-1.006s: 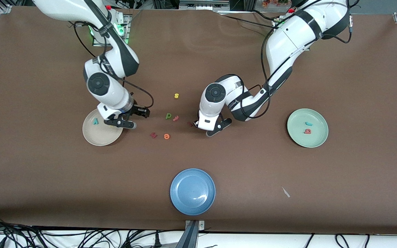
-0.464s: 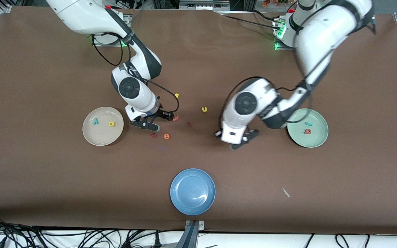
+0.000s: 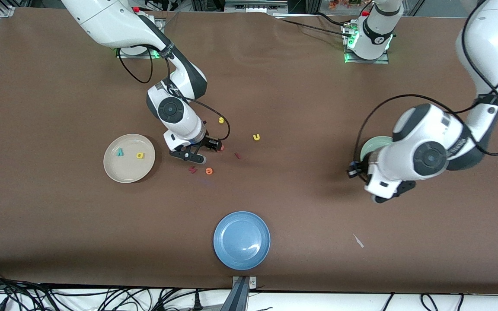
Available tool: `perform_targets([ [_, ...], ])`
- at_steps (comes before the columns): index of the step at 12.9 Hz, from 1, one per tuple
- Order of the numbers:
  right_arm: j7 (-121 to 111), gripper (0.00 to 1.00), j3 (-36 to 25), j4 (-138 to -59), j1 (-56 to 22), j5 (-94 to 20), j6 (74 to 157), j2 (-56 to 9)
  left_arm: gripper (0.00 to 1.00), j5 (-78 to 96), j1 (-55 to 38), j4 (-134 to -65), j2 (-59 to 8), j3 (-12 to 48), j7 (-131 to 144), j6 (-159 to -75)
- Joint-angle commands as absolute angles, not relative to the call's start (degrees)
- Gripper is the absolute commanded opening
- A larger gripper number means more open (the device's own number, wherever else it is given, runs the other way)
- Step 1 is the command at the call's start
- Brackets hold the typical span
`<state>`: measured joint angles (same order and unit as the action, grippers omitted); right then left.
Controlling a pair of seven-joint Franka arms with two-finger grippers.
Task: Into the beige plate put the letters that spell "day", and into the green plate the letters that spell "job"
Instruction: 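Drop the blue ring on the green plate while the right gripper grasps green d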
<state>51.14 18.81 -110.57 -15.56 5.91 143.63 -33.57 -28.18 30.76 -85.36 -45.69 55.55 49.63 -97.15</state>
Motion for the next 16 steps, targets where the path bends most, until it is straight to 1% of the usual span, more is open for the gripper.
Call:
perform_targets([
  [1, 52.5, 0.74, 18.5, -112.7, -16.1, 7.6, 147.6, -34.3, 0.00, -28.4, 33.5, -87.5, -46.1, 52.9, 38.8, -96.1],
  [4, 52.4, 0.74, 18.5, -112.9, -17.0, 7.6, 147.9, -34.9, 0.00, -28.4, 33.2, -88.5, -48.3, 47.6, 31.7, -96.4],
  [5, 52.5, 0.73, 18.4, -113.4, -17.2, 7.6, 148.0, -34.9, 0.03, -28.4, 33.2, -88.9, -49.0, 46.5, 31.1, -96.6],
  [6, 52.5, 0.71, 18.4, -113.5, -17.2, 7.9, 148.0, -34.9, 0.17, -28.4, 33.2, -89.5, -49.6, 45.8, 31.1, -97.5],
  [7, 52.5, 0.67, 18.4, -113.8, -17.2, 8.8, 148.1, -34.9, 0.39, -28.4, 33.2, -89.8, -49.6, 45.6, 31.1, -98.3],
  [8, 52.5, 0.65, 18.4, -113.9, -17.2, 9.1, 148.2, -34.9, 0.68, -28.4, 33.2, -89.7, -49.5, 45.6, 30.5, -98.3],
  [9, 52.5, 0.63, 18.4, -114.3, -17.2, 9.1, 148.7, -34.9, 0.91, -28.4, 33.1, -89.4, -49.0, 45.6, 29.2, -98.2],
  [10, 52.5, 0.62, 18.4, -114.6, -17.2, 9.2, 149.1, -34.9, 1.00, -28.4, 33.1, -88.7, -48.2, 45.9, 28.6, -98.0],
  [12, 52.5, 0.59, 18.0, -115.0, -17.2, 10.1, 149.2, -34.9, 1.00, -28.2, 33.5, -86.6, -45.3, 46.8, 28.6, -97.8],
  [16, 52.4, 0.59, 17.1, -115.7, -17.2, 11.9, 149.4, -34.7, 1.00, -28.0, 33.6, -82.0, -37.6, 48.6, 28.4, -97.7],
])
